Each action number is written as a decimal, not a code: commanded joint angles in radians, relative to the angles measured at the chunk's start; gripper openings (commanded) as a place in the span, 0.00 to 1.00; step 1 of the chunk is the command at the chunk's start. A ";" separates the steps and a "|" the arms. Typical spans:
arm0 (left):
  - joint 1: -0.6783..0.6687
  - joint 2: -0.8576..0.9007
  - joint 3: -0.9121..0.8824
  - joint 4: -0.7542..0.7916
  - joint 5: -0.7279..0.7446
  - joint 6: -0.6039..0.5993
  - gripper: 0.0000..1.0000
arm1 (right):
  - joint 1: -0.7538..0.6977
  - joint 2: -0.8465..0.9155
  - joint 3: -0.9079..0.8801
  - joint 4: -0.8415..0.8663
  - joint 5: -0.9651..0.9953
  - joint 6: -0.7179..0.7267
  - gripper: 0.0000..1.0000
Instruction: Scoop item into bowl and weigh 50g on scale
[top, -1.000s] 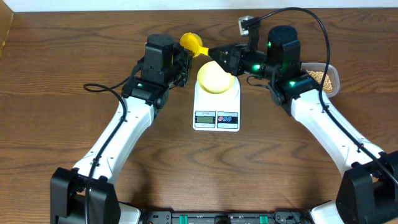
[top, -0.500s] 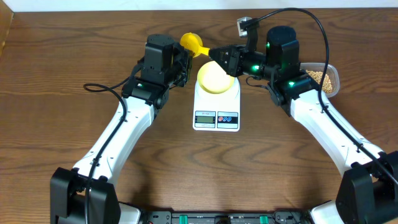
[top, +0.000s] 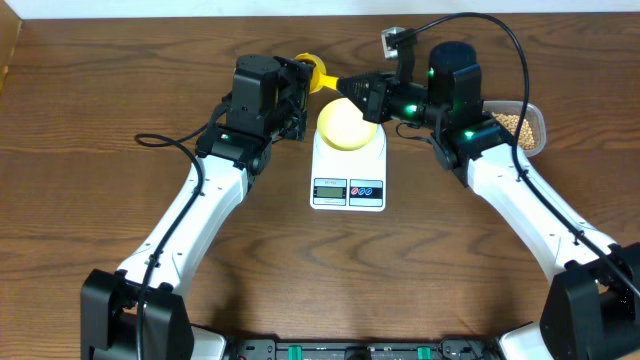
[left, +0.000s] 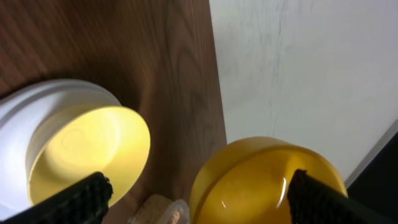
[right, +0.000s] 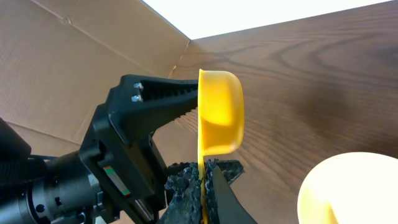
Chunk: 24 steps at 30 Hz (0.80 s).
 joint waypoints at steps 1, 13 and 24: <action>-0.001 0.004 0.011 0.004 0.000 0.001 0.94 | -0.033 0.007 0.016 -0.007 -0.006 -0.005 0.01; 0.061 0.004 0.011 0.038 -0.011 0.358 0.95 | -0.224 0.007 0.016 -0.096 0.004 -0.032 0.01; 0.071 0.004 0.011 0.014 -0.006 1.016 0.85 | -0.420 0.003 0.019 -0.159 -0.007 -0.085 0.01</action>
